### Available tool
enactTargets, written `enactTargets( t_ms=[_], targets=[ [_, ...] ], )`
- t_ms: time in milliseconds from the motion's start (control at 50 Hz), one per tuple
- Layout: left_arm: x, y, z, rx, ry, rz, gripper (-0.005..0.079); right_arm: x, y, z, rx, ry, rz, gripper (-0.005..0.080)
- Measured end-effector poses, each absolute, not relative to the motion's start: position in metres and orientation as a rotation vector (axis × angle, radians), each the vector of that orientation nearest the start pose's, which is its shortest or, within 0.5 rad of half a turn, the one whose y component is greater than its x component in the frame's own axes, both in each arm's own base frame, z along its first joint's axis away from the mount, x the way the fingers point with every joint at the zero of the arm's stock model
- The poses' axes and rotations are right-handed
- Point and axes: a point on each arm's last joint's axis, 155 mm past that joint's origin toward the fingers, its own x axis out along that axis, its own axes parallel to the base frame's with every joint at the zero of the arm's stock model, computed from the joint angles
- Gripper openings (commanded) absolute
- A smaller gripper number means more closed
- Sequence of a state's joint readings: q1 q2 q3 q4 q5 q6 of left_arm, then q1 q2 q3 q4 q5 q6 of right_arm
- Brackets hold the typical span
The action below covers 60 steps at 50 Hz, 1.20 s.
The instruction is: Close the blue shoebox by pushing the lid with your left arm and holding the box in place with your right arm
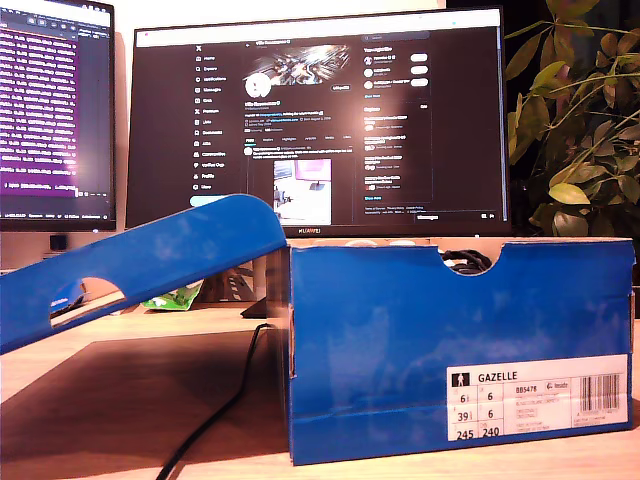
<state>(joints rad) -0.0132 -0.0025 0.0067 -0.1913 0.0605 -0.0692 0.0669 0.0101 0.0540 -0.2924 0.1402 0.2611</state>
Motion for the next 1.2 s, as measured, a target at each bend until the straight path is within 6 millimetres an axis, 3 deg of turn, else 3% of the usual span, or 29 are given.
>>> enactTargets(
  t_ms=[560,860,1020,1200],
  targets=[
    [0.248,-0.015,0.123,-0.074,0.169,-0.073,-0.0018,0.242,-0.010,0.119,0.237,0.223,-0.103,-0.0012],
    [0.251,-0.024,0.164,-0.163,0.014,-0.123,-0.0019,0.245,0.005,0.136,0.270,0.175,-0.017,-0.0012],
    [0.248,-0.037,0.169,-0.247,0.024,-0.196,-0.0019,0.239,0.015,0.165,0.323,0.146,0.038,-0.0012],
    [0.239,-0.046,0.208,-0.334,0.003,-0.255,-0.0019,0.229,0.024,0.207,0.344,0.118,0.097,-0.0012]
  ],
)
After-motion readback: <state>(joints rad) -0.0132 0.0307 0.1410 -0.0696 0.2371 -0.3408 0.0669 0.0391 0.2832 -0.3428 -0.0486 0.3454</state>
